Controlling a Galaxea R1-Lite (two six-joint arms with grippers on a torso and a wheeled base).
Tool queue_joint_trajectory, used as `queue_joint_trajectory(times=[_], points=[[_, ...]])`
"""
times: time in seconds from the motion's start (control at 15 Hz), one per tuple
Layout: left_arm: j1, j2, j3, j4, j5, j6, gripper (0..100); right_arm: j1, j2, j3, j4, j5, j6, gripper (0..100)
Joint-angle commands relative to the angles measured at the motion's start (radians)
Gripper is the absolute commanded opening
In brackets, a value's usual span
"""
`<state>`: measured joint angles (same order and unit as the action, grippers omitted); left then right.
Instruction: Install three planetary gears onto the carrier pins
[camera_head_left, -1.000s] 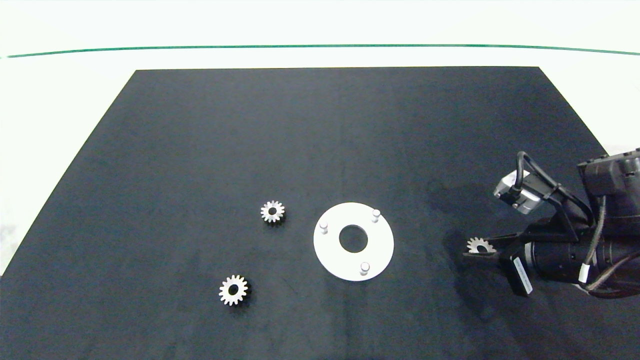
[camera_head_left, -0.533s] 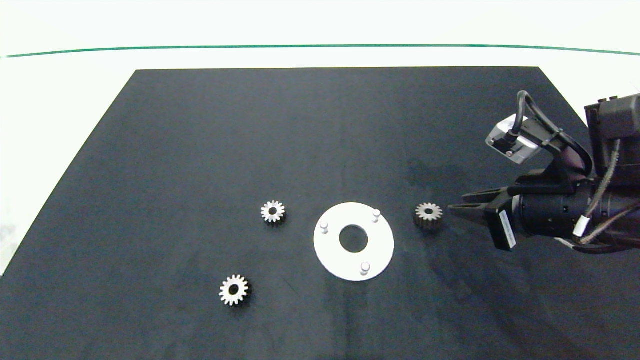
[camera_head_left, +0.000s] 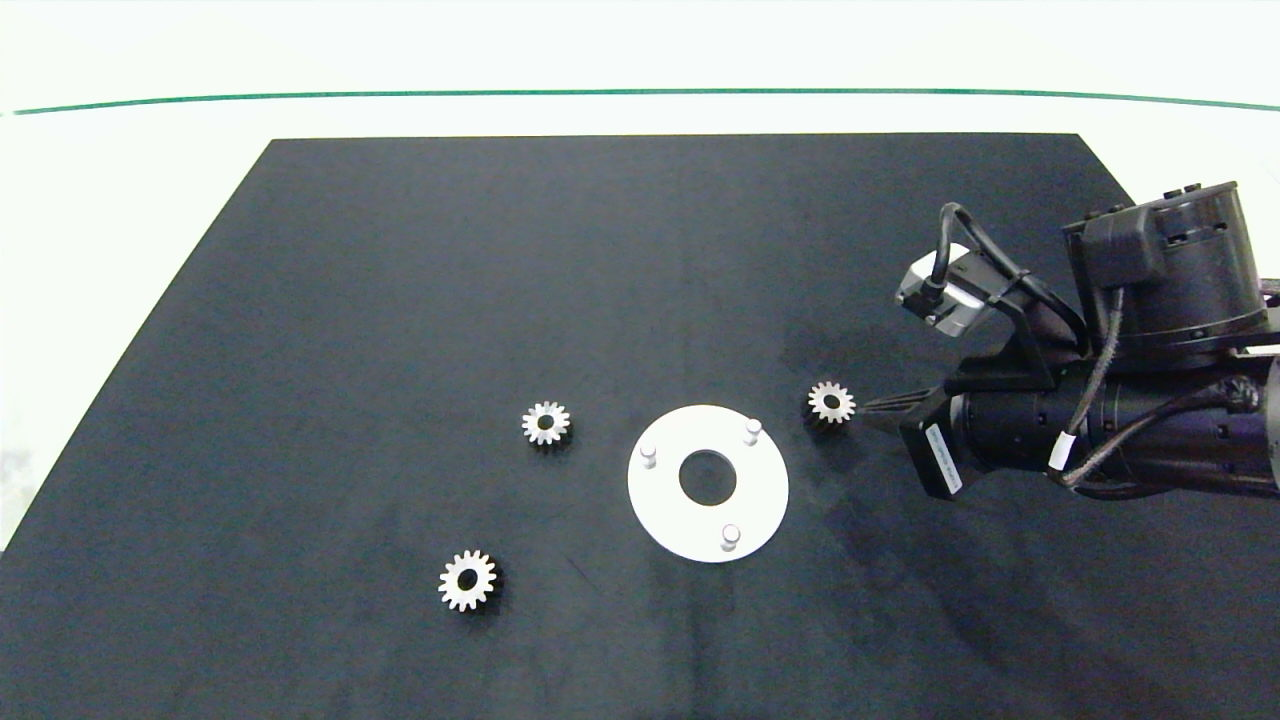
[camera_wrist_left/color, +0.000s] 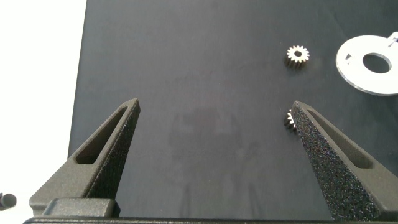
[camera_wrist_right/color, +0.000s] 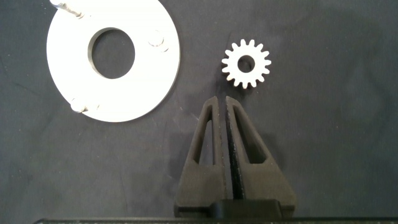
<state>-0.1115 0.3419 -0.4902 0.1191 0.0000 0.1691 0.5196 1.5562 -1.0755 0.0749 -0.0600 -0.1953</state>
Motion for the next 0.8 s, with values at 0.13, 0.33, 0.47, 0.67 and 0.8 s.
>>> queue_joint_trajectory(times=[0.13, 0.33, 0.47, 0.67, 0.8], points=[[0.001, 0.0, 0.001, 0.001, 0.0, 0.001, 100, -0.015, 0.002, -0.003, 0.002, -0.001, -0.003, 100], [0.0, -0.001, 0.001, 0.001, 0.0, 0.0, 100, -0.027, 0.004, -0.003, 0.0, -0.003, -0.003, 100], [0.001, -0.003, 0.001, 0.001, 0.0, 0.0, 100, -0.044, 0.01, -0.009, -0.001, -0.004, -0.007, 100], [0.0, -0.004, 0.001, 0.001, 0.0, 0.0, 100, -0.066, 0.045, -0.023, -0.015, -0.001, -0.001, 100], [0.001, -0.006, 0.001, 0.001, 0.0, 0.0, 100, -0.076, 0.074, -0.027, -0.035, -0.001, -0.001, 100]])
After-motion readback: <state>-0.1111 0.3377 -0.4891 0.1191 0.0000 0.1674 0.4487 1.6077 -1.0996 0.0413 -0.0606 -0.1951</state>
